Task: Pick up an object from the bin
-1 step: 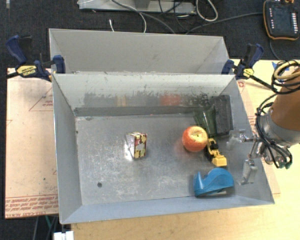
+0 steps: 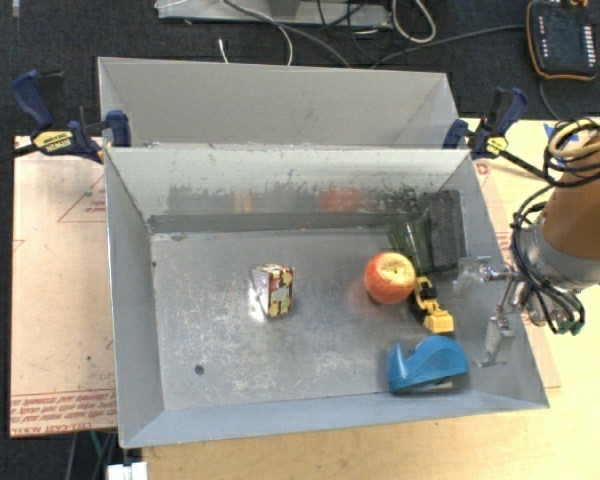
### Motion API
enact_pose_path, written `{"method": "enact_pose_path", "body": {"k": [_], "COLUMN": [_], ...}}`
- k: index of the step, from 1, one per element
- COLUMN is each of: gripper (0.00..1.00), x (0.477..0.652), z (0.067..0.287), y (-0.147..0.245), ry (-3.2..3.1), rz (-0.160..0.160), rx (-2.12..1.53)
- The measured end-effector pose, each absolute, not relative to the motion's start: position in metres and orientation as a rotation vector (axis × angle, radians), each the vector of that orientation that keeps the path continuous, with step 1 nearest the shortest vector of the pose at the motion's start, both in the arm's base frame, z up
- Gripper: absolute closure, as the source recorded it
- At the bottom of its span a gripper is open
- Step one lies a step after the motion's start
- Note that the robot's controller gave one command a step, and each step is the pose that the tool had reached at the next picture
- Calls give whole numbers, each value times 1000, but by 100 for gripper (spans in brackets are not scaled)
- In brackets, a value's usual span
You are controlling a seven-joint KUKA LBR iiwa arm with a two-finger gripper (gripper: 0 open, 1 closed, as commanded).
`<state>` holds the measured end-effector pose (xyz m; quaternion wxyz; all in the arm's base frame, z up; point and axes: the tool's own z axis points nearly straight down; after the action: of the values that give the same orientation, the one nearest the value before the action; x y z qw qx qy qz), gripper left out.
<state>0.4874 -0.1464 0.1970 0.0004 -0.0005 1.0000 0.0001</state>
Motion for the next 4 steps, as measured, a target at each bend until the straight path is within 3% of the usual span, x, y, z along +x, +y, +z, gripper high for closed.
{"method": "enact_pose_path", "body": {"k": [1, 2, 3, 4], "gripper": [0, 0, 0, 0], "x": [484, 483, 482, 487], "z": [91, 160, 100, 72], "y": [-118, -108, -103, -119], "ry": [3112, 3004, 3075, 2838], "rz": [-1, -5, 0, -15], "rx": [-371, -888, -552, -1288]}}
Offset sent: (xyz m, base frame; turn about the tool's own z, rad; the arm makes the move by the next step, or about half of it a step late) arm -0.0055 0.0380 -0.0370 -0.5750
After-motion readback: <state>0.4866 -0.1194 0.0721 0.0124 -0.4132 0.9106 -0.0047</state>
